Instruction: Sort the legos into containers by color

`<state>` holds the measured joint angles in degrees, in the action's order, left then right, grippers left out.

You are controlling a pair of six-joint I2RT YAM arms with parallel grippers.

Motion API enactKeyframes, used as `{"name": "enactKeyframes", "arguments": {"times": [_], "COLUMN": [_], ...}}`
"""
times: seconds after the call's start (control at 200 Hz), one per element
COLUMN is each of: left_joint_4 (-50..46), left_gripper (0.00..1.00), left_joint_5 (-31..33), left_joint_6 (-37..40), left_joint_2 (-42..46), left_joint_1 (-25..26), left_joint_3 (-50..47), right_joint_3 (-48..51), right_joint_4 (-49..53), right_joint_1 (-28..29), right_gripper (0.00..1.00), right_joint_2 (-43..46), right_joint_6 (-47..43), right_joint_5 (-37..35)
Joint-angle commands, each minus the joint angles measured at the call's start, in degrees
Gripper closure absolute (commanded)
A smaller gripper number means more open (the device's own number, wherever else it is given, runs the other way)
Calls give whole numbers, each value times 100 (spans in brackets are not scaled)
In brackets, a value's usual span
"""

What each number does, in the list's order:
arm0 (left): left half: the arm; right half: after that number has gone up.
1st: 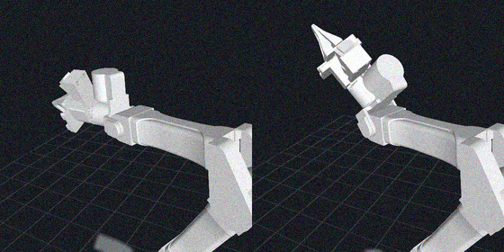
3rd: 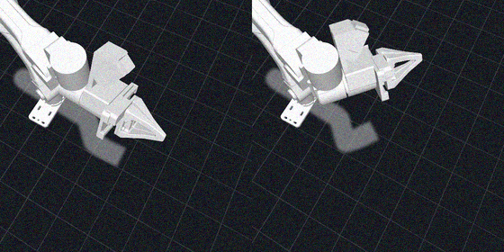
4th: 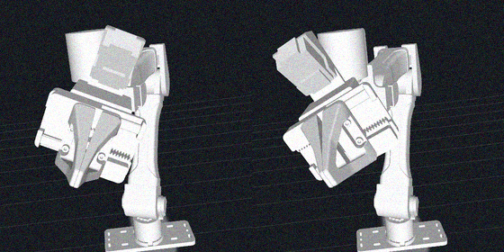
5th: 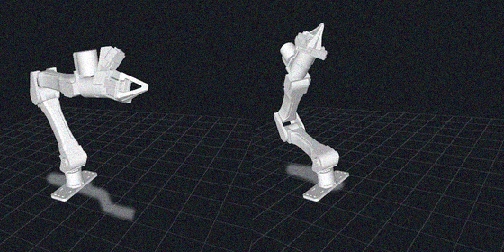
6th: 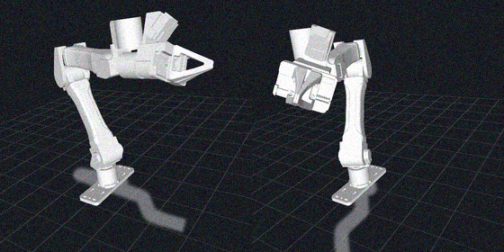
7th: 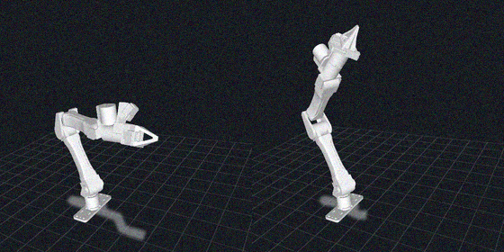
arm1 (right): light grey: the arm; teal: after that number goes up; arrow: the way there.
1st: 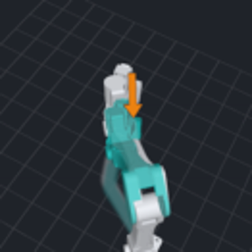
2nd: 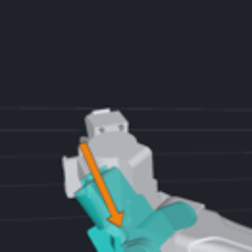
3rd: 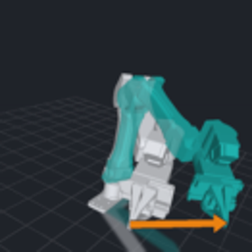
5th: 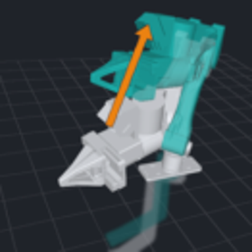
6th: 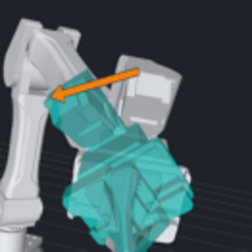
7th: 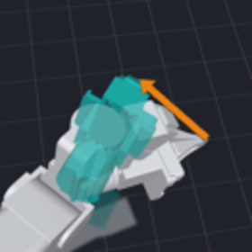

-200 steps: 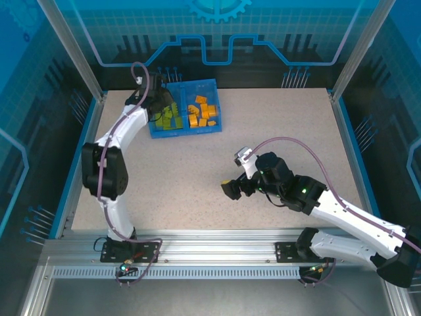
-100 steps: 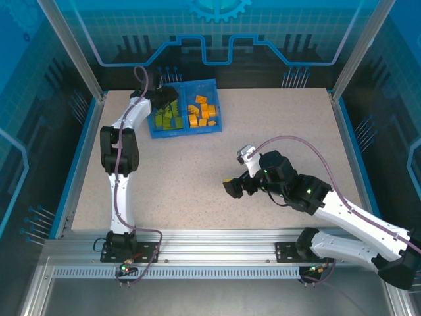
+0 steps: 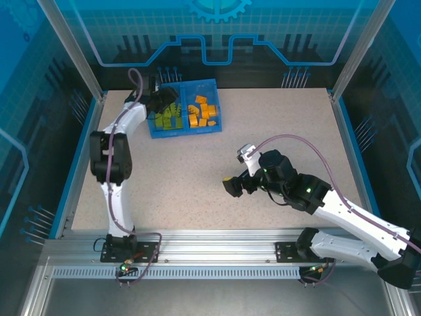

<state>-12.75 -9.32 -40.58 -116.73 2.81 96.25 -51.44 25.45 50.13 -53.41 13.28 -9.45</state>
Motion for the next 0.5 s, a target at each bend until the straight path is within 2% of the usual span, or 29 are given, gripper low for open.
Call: {"name": "enactKeyframes", "arguments": {"times": [0.0,0.115,0.215,0.385,0.495], "left_joint_4": [1114,1241,958,492,464], "left_gripper": [45,45,45,42,32], "left_joint_5": [129,700,1275,1835,2195], "left_joint_6": [-124,200,661,1438,1974], "left_joint_2": [1736,3188,4252,5751,6597], "left_joint_1": [238,638,1073,1480,1486], "left_joint_3": [-1169,-2514,-3384,-4578,-5345], "right_joint_3": [73,283,469,1014,1495], "right_joint_4": [-63,-52,-147,-703,-1320], "right_joint_1": [-103,-234,-518,-1418,-2182], "right_gripper": [0,0,0,0,0], "right_joint_2": [112,102,124,344,417], "right_joint_6": [212,401,511,355,94], "right_joint_5": [-516,-1253,-1710,-2050,-2330]}}
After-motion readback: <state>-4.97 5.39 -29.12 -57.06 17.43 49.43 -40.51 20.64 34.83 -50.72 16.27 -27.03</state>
